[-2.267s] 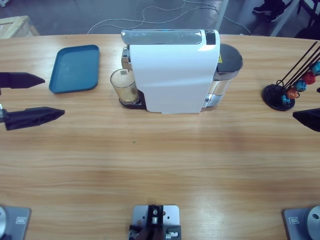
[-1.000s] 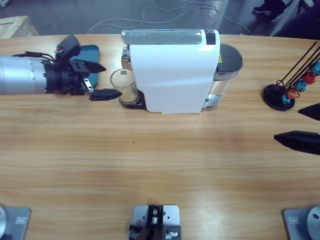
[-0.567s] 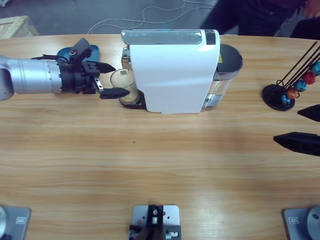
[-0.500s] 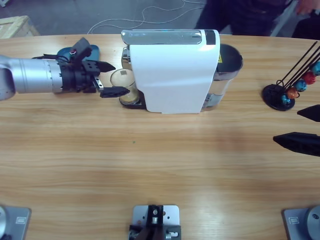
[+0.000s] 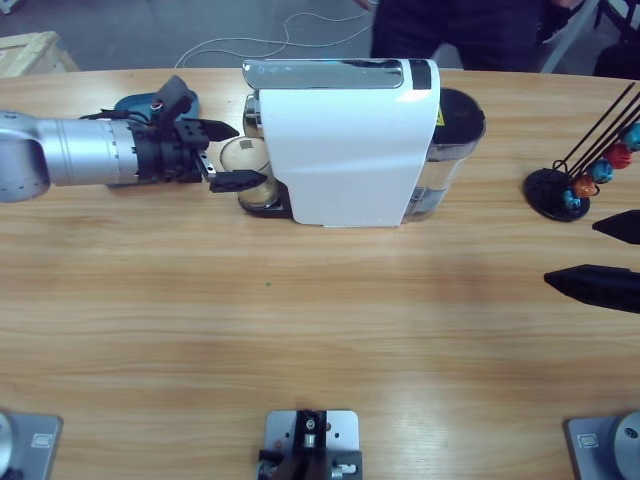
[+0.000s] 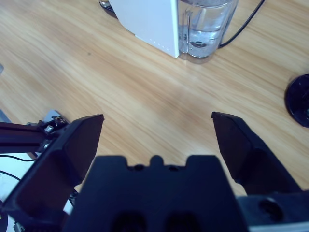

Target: Pour coffee

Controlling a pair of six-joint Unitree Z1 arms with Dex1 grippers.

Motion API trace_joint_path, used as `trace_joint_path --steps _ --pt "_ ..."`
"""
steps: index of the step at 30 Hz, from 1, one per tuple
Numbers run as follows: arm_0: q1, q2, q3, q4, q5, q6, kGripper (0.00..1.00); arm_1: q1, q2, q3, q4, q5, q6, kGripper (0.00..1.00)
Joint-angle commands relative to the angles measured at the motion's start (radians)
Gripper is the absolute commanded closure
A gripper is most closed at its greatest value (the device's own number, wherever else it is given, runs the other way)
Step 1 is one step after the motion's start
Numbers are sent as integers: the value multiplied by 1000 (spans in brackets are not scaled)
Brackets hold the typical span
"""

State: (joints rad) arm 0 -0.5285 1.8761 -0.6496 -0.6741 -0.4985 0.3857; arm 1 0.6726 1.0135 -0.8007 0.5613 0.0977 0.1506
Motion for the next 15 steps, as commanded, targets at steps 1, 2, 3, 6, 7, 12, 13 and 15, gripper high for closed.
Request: trace_joint_path --steps 1,2,3,6,7,12,13,15 --pt "8 61 24 -21 -16 7 2 5 46 19 -6 23 -8 4" --pt "8 61 25 -20 -16 8 9 5 46 20 -6 24 -8 4" --pt "8 61 25 -21 -17 9 16 5 46 20 -6 25 -8 4" --pt "8 60 28 -20 -16 8 127 5 45 21 -6 26 -8 7" --pt "8 60 28 -20 -16 9 144 5 43 21 -6 27 -8 9" --pt "8 64 24 -21 -19 9 495 5 42 23 -6 27 -8 9" --pt "8 69 21 -21 -20 9 538 5 42 23 -6 27 -8 9" --pt "4 71 22 -21 -20 10 559 5 42 23 -6 27 -8 9"
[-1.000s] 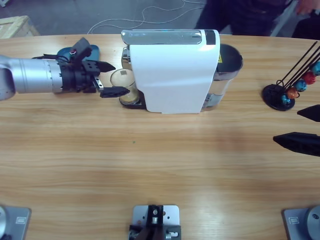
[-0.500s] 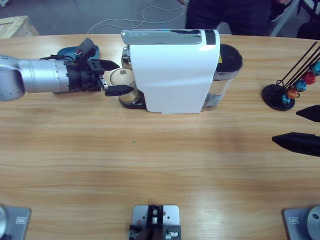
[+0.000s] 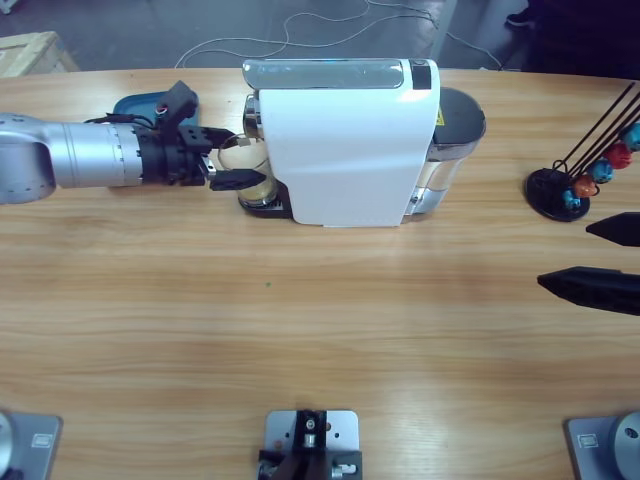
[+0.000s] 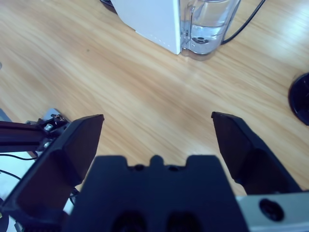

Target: Pour coffee

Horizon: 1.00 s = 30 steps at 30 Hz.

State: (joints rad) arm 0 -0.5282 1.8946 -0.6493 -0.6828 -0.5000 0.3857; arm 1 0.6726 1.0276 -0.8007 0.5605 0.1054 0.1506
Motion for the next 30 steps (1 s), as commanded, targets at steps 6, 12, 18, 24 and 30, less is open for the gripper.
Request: trace_joint_path --steps 6,12,18,24,30 --pt "8 46 30 -12 -59 21 1000 5 28 23 -7 19 -8 9" --pt "10 39 55 -31 -70 16 1000 5 26 26 -8 19 -8 9" --pt "35 -42 106 -35 -9 20 1000 5 26 25 -8 19 -8 9" --pt "131 -158 140 -35 79 15 1000 5 13 25 -8 19 -8 9" --pt "240 -208 142 -47 258 -111 1000 5 9 26 -8 19 -8 9"
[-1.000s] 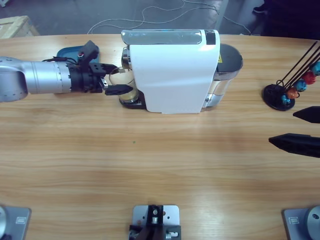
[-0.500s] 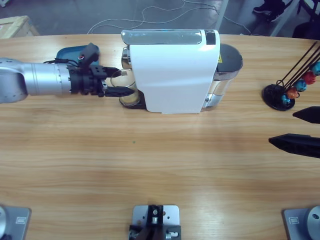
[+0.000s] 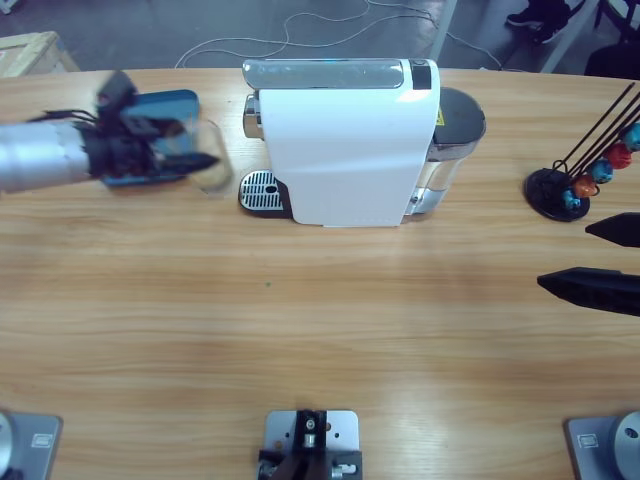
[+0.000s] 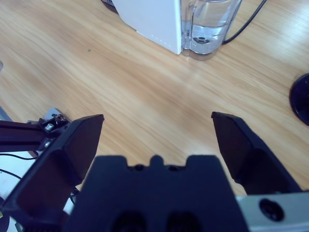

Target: Pour coffee

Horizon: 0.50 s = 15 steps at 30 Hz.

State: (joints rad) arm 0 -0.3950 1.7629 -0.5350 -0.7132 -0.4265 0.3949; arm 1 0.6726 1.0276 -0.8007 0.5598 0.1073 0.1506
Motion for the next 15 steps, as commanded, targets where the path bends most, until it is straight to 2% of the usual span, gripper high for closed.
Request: trace_joint_path --steps 1,6,11,15 --pt "128 -67 24 -23 226 -151 1000 5 7 27 -8 17 -8 9" --pt "213 72 -17 -99 317 -244 1000 5 11 26 -8 17 -8 9" --pt "222 201 -68 -152 341 -262 1000 5 36 28 -24 17 -8 9" --pt "222 229 -76 -155 337 -268 1000 5 29 32 -26 17 -8 9"
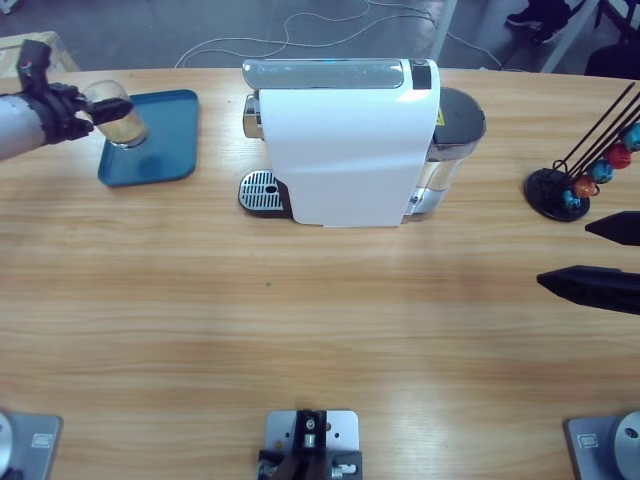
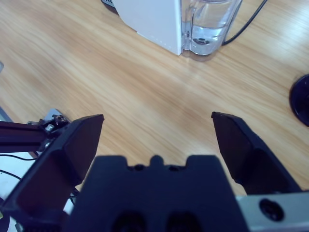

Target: Pour coffee

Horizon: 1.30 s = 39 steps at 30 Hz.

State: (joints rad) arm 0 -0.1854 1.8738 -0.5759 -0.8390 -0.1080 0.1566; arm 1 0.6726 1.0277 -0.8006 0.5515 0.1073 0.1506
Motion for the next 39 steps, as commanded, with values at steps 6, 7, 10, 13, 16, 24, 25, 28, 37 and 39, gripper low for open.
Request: trace_joint_path --steps 6,7,10,13,16,24,25,28,37,39 --pt "8 160 -78 -25 13 -32 1000 6 32 29 -18 17 -6 9" --pt "7 163 -85 -18 13 -32 1000 5 31 29 -18 17 -6 9" --pt "4 162 -96 4 31 -49 303 5 27 32 -18 17 -6 9" --pt "1 158 -85 -2 13 -83 19 5 24 32 -18 17 -6 9" --pt "-4 156 -71 -31 -39 -86 18 5 9 34 -16 17 -5 9" --pt "0 -82 53 -64 -23 -91 18 5 -17 43 -21 6 -5 5" --pt "1 -139 81 -51 -2 -93 18 5 -20 46 -28 4 -6 4" --pt "-5 -324 154 45 22 -161 18 5 -36 50 -56 -9 -6 4" --pt "-230 -789 -89 986 58 -178 18 5 -104 42 -73 -62 -11 4" --pt "-276 -817 -138 1095 45 -179 18 5 -111 45 -69 -77 -20 4"
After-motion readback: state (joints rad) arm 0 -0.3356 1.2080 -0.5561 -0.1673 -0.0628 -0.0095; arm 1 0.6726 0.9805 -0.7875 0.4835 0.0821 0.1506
